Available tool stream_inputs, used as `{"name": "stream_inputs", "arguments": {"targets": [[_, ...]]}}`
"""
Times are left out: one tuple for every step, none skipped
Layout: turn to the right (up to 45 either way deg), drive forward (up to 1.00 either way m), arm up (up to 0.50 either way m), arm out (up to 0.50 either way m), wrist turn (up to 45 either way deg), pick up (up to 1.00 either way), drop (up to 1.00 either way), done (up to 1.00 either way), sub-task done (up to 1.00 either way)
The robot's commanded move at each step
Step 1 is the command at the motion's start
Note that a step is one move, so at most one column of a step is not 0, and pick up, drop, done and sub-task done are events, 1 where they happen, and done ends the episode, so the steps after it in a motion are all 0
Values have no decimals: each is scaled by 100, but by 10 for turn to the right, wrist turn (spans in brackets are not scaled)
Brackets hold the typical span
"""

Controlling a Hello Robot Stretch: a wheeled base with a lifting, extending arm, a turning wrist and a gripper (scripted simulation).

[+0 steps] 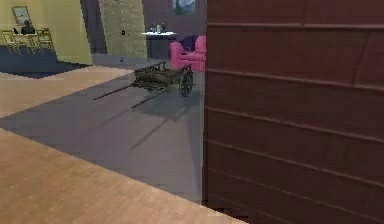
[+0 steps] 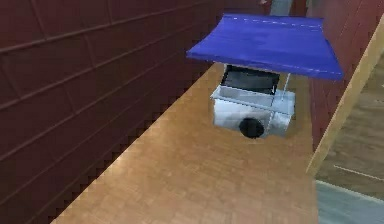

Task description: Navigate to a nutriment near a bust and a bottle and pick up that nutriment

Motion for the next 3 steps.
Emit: {"name": "stream_inputs", "arguments": {"targets": [[0, 30, 0, 0, 0, 0, 0, 0, 0], [-420, 0, 0, 0, 0, 0, 0, 0, 0], [-30, 0, 0, 0, 0, 0, 0, 0, 0]]}}
